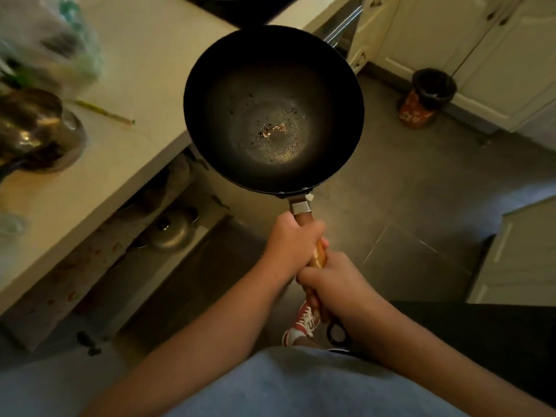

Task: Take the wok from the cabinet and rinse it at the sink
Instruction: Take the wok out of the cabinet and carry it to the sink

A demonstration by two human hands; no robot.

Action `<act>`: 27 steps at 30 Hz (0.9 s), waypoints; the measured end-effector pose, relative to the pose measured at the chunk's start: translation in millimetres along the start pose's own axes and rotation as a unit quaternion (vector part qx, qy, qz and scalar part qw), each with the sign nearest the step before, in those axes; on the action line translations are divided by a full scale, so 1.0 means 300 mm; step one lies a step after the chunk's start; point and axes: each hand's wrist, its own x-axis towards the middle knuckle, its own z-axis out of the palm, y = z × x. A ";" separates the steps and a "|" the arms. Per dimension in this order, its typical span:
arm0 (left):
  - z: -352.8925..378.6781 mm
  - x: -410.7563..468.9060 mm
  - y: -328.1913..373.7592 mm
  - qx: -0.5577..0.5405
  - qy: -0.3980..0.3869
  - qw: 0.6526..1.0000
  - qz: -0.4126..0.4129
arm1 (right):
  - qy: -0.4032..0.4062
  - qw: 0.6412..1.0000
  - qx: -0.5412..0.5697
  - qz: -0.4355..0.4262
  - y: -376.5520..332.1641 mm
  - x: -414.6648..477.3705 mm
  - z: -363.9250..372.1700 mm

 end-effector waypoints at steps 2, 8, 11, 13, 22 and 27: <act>0.063 0.081 0.075 0.012 -0.001 1.000 0.010 | 0.009 1.000 0.007 -0.004 -0.049 0.049 -0.090; 0.249 0.289 0.262 0.056 -0.018 0.998 0.015 | 0.031 0.997 0.074 -0.003 -0.153 0.169 -0.340; 0.327 0.383 0.328 0.070 -0.040 0.997 0.016 | 0.049 0.993 0.112 -0.002 -0.189 0.219 -0.438; 0.379 0.449 0.368 0.081 -0.057 0.995 0.013 | 0.048 0.989 0.137 0.002 -0.215 0.254 -0.505; 0.668 0.801 0.569 0.102 -0.118 0.988 0.023 | 0.109 0.975 0.193 -0.006 -0.345 0.462 -0.855; 0.815 1.005 0.708 0.103 -0.157 0.982 0.016 | 0.134 0.968 0.210 -0.011 -0.460 0.585 -1.069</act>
